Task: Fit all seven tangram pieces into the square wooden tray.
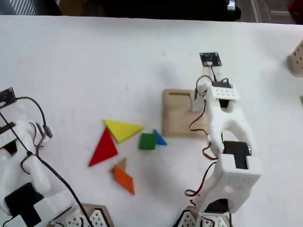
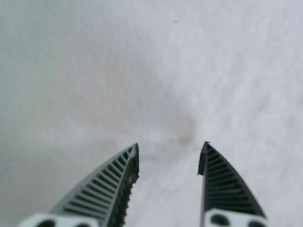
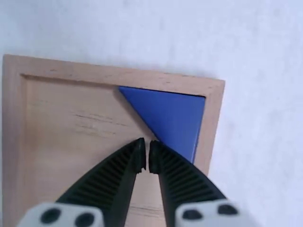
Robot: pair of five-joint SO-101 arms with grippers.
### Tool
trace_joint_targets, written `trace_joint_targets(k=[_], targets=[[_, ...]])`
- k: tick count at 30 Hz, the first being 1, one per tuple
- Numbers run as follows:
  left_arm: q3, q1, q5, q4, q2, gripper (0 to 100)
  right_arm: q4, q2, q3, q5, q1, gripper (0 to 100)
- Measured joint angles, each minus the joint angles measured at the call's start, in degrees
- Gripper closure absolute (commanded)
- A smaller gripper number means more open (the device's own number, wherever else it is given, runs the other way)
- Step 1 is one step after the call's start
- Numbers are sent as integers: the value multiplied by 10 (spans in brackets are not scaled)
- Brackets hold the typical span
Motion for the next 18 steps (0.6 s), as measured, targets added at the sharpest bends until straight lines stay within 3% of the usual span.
trace_joint_targets(k=[8,13,18], targets=[[0,0,0,0,0,789,76,-34,-3,0,-28,978],[0,0,0,0,0,789,143,-77,10,0,-87,978],[0,0,0,0,0,789,127,-174,118,38,-169,977]])
